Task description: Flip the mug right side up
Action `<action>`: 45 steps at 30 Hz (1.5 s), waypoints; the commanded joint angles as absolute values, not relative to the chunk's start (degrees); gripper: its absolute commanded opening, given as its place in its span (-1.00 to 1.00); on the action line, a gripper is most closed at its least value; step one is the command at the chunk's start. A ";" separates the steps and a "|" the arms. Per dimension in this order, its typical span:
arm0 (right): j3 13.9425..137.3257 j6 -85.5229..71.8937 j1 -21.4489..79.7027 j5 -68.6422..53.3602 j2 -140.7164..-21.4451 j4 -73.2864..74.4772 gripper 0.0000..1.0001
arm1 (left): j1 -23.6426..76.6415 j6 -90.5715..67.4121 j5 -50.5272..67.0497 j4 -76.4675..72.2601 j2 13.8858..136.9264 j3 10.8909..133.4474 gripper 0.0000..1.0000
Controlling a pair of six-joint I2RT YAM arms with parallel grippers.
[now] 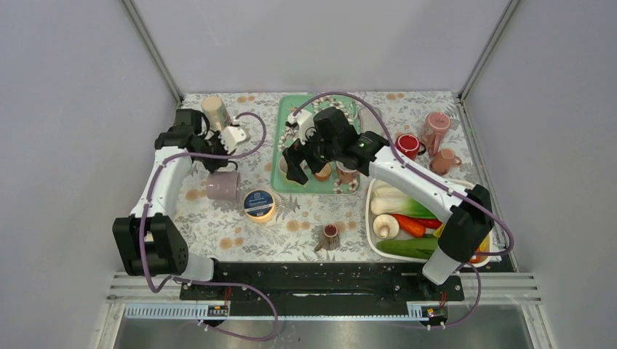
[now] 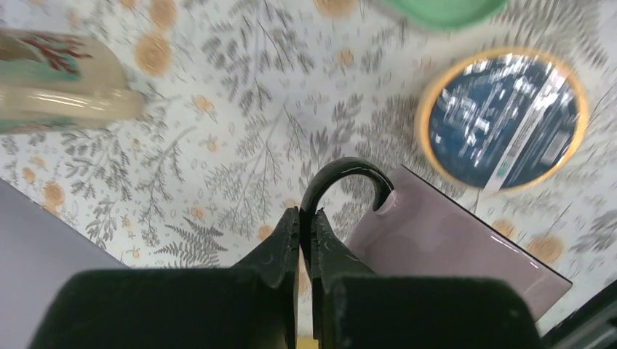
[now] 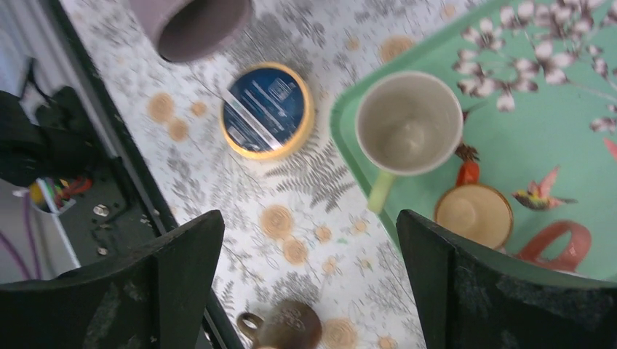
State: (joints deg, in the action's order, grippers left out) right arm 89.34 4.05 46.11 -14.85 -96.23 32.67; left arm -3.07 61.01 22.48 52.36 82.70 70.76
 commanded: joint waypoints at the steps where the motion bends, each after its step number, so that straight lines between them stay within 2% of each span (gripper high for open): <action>1: 86.40 -3.53 45.84 -23.71 -91.74 17.78 0.96 | -2.30 44.56 33.57 45.17 77.47 75.87 -1.00; 5: 84.66 -7.05 45.94 -28.86 -91.49 8.75 0.95 | -1.87 38.03 38.76 42.85 74.90 76.99 -1.00; 11: 83.42 -18.04 48.47 -34.60 -95.79 -5.86 0.91 | -0.47 26.62 39.72 37.85 71.71 77.95 -1.00; 20: 88.27 -22.68 50.42 -36.06 -102.39 -8.42 0.79 | 1.25 17.59 40.37 34.38 70.05 79.61 -1.00; 22: 89.41 -23.18 50.70 -37.54 -103.46 -9.17 0.57 | 1.32 15.40 39.58 32.37 69.52 78.95 -1.00; 24: 91.09 -23.27 50.78 -38.78 -104.57 -9.45 -0.04 | 1.49 14.37 39.68 31.34 69.22 78.60 -1.00; 25: 91.89 -23.21 50.79 -39.17 -104.99 -9.16 -0.42 | 1.57 14.16 39.92 31.30 69.21 78.67 -1.00; 27: 93.31 -20.95 50.72 -38.30 -105.32 -6.28 -0.89 | 1.58 13.83 39.20 31.18 69.09 78.85 -1.00; 28: 94.02 -19.17 50.53 -36.99 -105.11 -3.94 -1.00 | 1.58 14.03 38.13 31.21 68.96 78.98 -1.00; 29: 94.50 -17.15 50.10 -35.08 -104.72 -1.37 -1.00 | 1.59 14.64 36.81 31.53 68.77 79.10 -0.85; 30: 95.08 -15.40 49.43 -33.40 -104.31 1.45 -1.00 | 1.55 15.30 35.03 31.81 68.49 79.21 -0.50; 31: 95.78 -13.56 48.60 -31.74 -103.99 4.47 -1.00 | 1.49 15.96 33.48 32.01 68.15 79.12 -0.02; 32: 96.93 -11.70 47.57 -29.92 -103.90 7.41 -1.00 | 1.37 16.60 31.37 32.15 67.86 78.99 0.39; 34: 99.57 -7.56 45.11 -25.10 -104.15 13.53 -1.00 | 1.01 17.35 27.19 31.73 66.92 78.85 0.91; 35: 101.19 -5.67 43.71 -22.75 -104.75 16.47 -1.00 | 0.68 18.12 25.32 31.38 66.57 78.70 0.97; 41: 110.80 4.06 35.59 -11.78 -110.86 29.49 -1.00 | -2.54 24.71 17.38 33.02 66.58 78.90 0.98; 45: 123.91 11.51 32.41 -1.03 -120.10 41.49 -1.00 | -3.80 32.59 11.81 39.33 68.51 78.42 0.98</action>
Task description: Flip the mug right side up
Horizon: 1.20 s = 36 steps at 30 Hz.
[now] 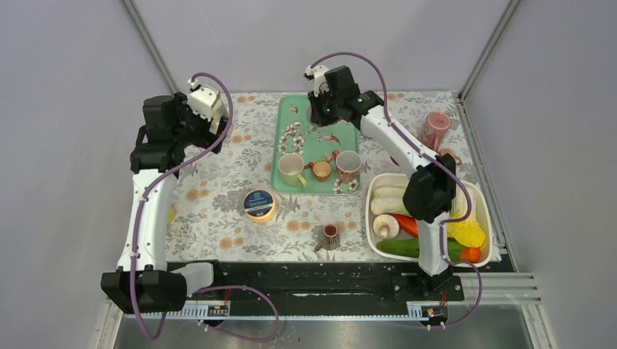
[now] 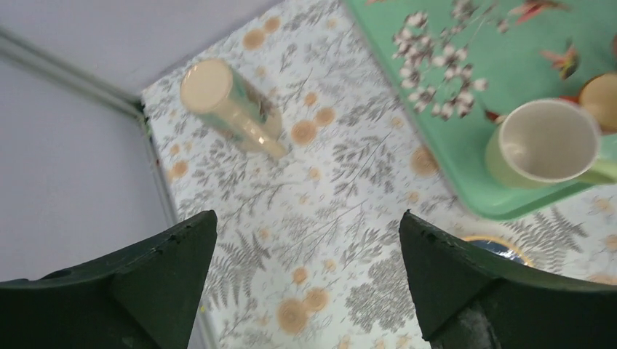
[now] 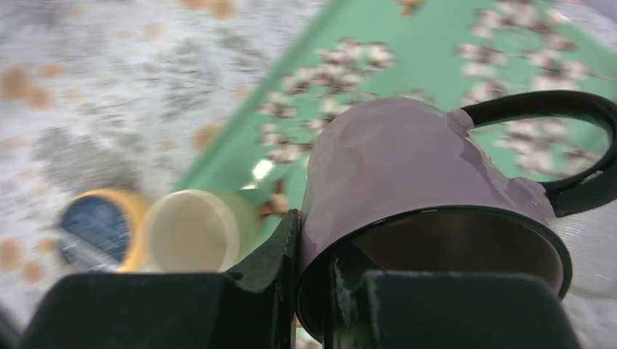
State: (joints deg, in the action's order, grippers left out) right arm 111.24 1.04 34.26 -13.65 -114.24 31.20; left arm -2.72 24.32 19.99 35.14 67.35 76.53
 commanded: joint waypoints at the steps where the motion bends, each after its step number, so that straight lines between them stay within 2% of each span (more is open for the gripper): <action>1: 127.86 12.57 31.53 0.34 -122.82 44.43 -1.00 | -4.22 34.38 10.54 41.01 69.10 78.09 0.98; 5: 144.07 14.17 28.41 2.08 -135.19 55.29 -1.00 | -7.24 40.82 7.49 45.90 71.17 75.47 0.98; 7: 147.05 14.13 27.36 0.41 -137.79 57.39 -1.00 | -8.83 43.74 6.69 47.53 71.91 74.16 0.98; 9: 145.70 14.37 26.96 -1.65 -138.79 57.13 -1.00 | -9.62 46.49 4.21 48.95 72.96 72.74 0.97; 16: 141.08 15.63 26.81 -5.17 -141.37 56.40 -1.00 | -9.92 59.62 -4.49 58.00 76.66 69.02 0.76; 22: 140.45 16.49 26.81 -5.18 -142.93 57.30 -1.00 | -11.59 72.75 -10.59 60.85 74.67 63.94 0.68; 27: 139.70 17.16 26.77 -5.06 -143.16 57.33 -0.53 | -12.48 79.27 -14.05 57.63 69.87 58.14 0.67; 29: 139.51 17.14 26.80 -4.69 -142.91 57.37 -0.41 | -12.80 74.41 -12.95 57.30 69.59 59.71 0.67; 31: 139.49 16.93 26.82 -4.65 -142.51 57.31 -0.18 | -14.12 66.53 -9.07 57.61 70.15 62.57 0.66; 36: 138.60 16.07 26.89 -5.52 -139.63 57.26 0.04 | -22.11 49.80 1.52 53.79 67.20 60.88 0.59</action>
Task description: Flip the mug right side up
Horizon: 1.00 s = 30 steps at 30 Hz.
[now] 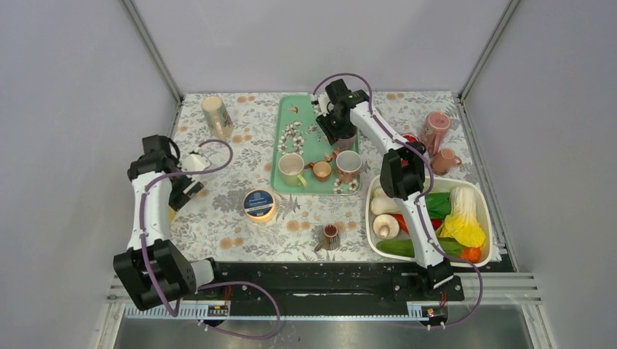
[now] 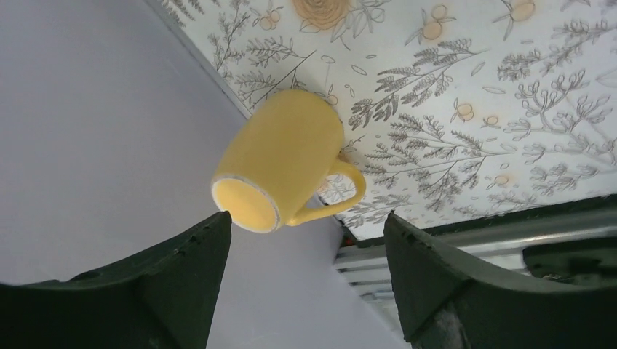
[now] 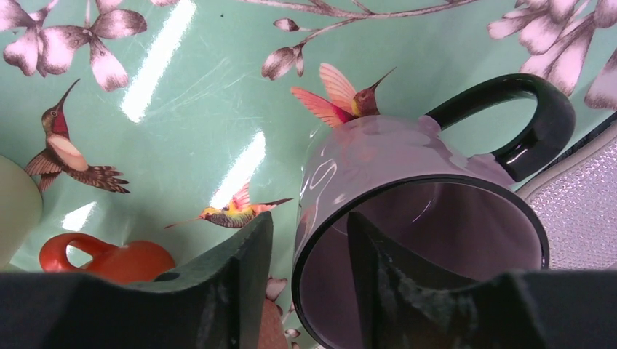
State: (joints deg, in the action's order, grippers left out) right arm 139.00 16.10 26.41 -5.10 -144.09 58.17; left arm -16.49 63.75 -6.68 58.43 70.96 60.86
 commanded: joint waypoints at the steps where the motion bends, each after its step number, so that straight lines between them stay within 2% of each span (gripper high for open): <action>1: 138.34 15.77 26.88 -5.41 -138.85 57.22 0.09 | -24.00 47.37 2.45 51.52 65.83 59.20 0.59; 8: 134.16 11.58 27.00 -6.99 -130.22 55.88 0.26 | -38.39 32.55 8.99 42.67 56.25 53.15 0.58; 13: 124.29 8.70 27.55 -7.70 -121.72 49.73 0.31 | -48.98 27.11 12.74 36.69 56.91 49.79 0.54; 17: 118.76 7.32 27.60 -7.98 -116.83 45.90 0.33 | -50.24 24.17 11.34 32.62 61.91 46.68 0.37; 22: 113.39 7.03 27.60 -9.76 -113.04 42.98 0.36 | -50.45 23.10 14.10 30.45 65.61 44.24 0.36; 25: 111.44 6.83 27.60 -10.48 -111.86 41.65 0.36 | -50.45 22.02 10.30 24.83 67.41 42.21 0.35; 27: 110.41 6.62 27.61 -11.17 -111.33 40.96 0.37 | -50.45 22.01 8.66 22.74 69.21 41.67 0.26; 30: 108.61 6.38 27.60 -11.40 -110.43 39.87 0.37 | -50.45 22.49 9.16 22.11 72.12 41.66 -0.01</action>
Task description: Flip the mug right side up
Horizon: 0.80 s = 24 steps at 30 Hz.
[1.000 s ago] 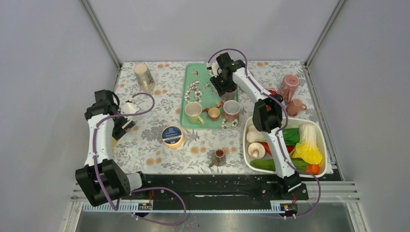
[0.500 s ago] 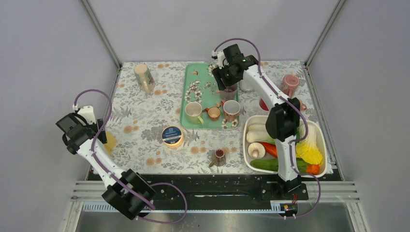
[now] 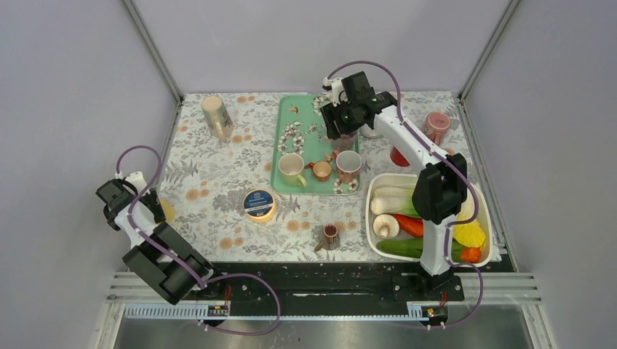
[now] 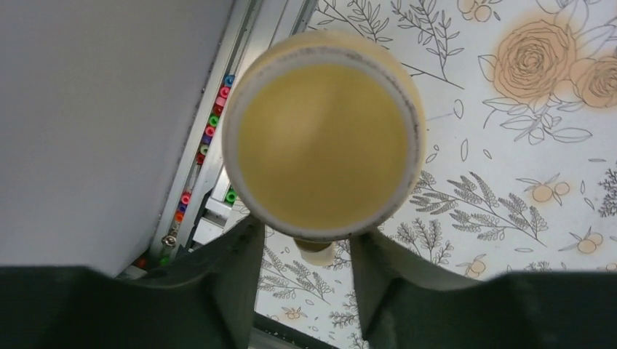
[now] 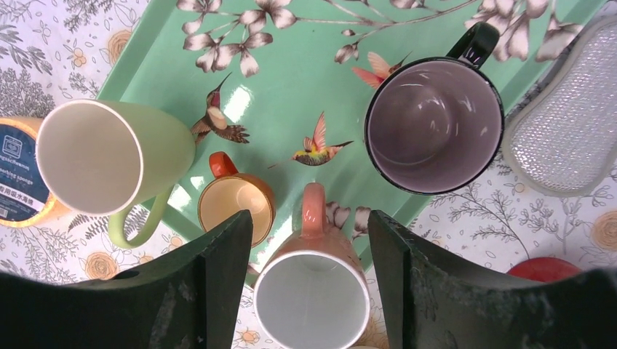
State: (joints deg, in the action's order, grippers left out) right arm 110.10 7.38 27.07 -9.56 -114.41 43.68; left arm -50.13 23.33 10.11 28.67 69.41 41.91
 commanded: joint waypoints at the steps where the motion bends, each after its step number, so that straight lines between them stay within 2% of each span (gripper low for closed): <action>1: 108.18 6.32 27.60 -11.57 -110.19 39.60 0.37 | -50.45 22.58 9.63 21.92 72.85 41.59 -0.12; 5: 106.94 6.09 27.55 -12.04 -109.18 38.72 0.38 | -50.49 22.78 12.14 22.62 75.32 42.03 -0.51; 8: 106.42 6.15 27.59 -12.04 -108.23 38.61 0.38 | -50.45 23.34 13.79 23.94 75.98 42.63 -0.99; 14: 103.12 3.87 27.56 -13.70 -103.77 35.66 0.39 | -50.25 23.14 23.71 29.89 73.23 46.29 -1.00; 19: 97.44 -1.91 29.19 -17.34 -97.97 29.97 0.63 | -46.88 18.77 30.00 34.63 70.43 52.51 -1.00; 20: 95.71 -2.92 29.99 -18.31 -96.63 27.76 0.74 | -45.34 17.79 30.24 34.63 69.40 53.23 -1.00; 21: 94.01 -4.20 30.62 -19.70 -95.31 25.41 0.93 | -43.45 16.90 30.58 34.71 68.35 53.98 -1.00; 24: 88.35 -10.46 32.88 -24.34 -92.15 15.33 0.99 | -36.77 13.59 31.98 35.03 66.24 57.23 -1.00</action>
State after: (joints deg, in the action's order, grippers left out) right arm 93.51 -1.87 29.50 -16.84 -97.34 29.61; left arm -43.51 18.85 24.25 36.69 71.57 50.24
